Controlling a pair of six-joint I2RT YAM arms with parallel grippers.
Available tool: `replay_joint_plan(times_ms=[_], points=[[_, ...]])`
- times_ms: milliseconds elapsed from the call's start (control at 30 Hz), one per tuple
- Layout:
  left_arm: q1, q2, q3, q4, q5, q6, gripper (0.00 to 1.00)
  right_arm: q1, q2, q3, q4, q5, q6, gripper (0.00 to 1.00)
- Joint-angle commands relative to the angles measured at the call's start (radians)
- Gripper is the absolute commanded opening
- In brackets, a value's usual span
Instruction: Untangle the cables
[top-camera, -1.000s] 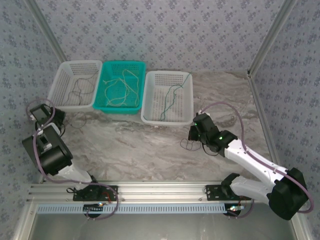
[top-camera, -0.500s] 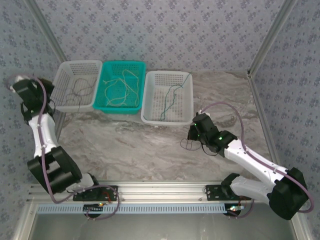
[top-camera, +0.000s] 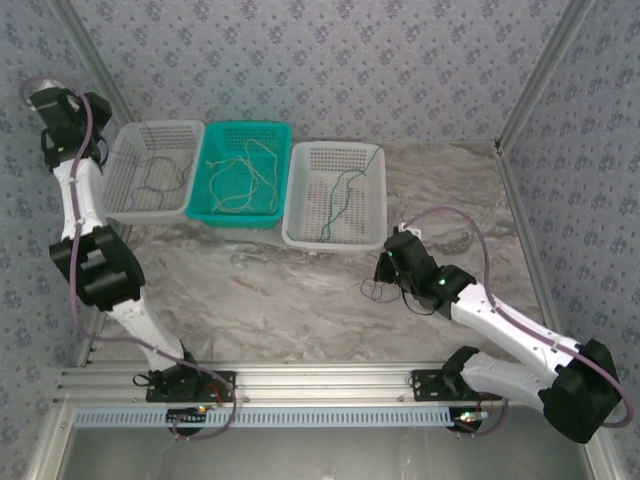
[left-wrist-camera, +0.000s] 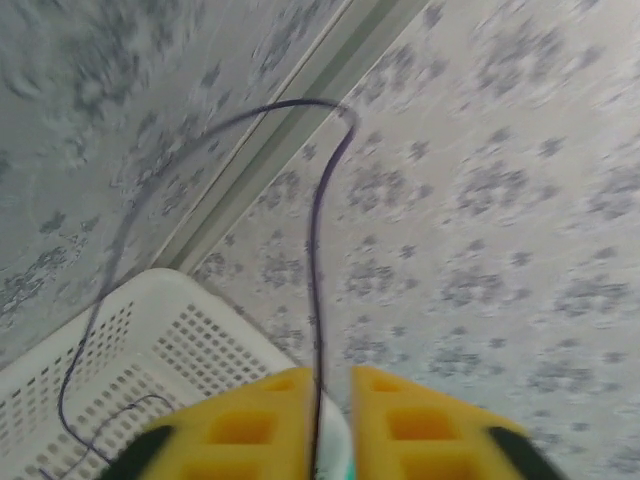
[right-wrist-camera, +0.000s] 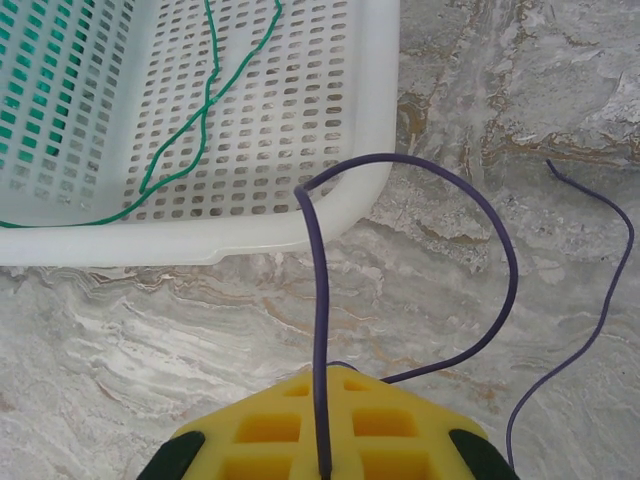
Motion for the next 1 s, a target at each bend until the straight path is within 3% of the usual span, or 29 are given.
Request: replay_joint_plan(times_ms=[0, 100, 300, 400, 533, 633, 767, 867, 967], points=[[-0.027, 0.099, 0.146, -0.244, 0.011, 0.073, 0.79, 0.014, -0.029, 0.016, -0.036, 0.045, 0.021, 0.00], [-0.041, 0.028, 0.060, -0.201, 0.040, 0.061, 0.89, 0.018, -0.048, 0.037, -0.070, 0.072, 0.004, 0.00], [-0.089, -0.321, -0.304, 0.021, 0.067, -0.046, 0.94, -0.002, -0.121, 0.057, -0.126, 0.133, -0.083, 0.00], [-0.171, -0.499, -0.478, 0.121, 0.118, -0.050, 0.94, -0.044, -0.167, 0.084, -0.145, 0.122, -0.160, 0.00], [-0.370, -0.687, -0.663, 0.257, 0.241, -0.002, 0.92, -0.106, -0.223, 0.175, -0.193, 0.084, -0.261, 0.00], [-0.559, -0.779, -0.741, 0.276, 0.245, 0.109, 0.94, -0.143, -0.237, 0.245, -0.172, 0.018, -0.354, 0.00], [-0.759, -0.806, -0.777, 0.313, 0.336, 0.217, 0.95, -0.197, -0.187, 0.384, -0.136, -0.221, -0.452, 0.00], [-0.891, -0.799, -0.742, 0.220, 0.447, 0.415, 0.94, -0.231, -0.115, 0.510, -0.121, -0.440, -0.501, 0.00], [-1.001, -0.799, -0.732, 0.130, 0.463, 0.580, 0.94, -0.236, -0.040, 0.632, -0.136, -0.511, -0.496, 0.00]])
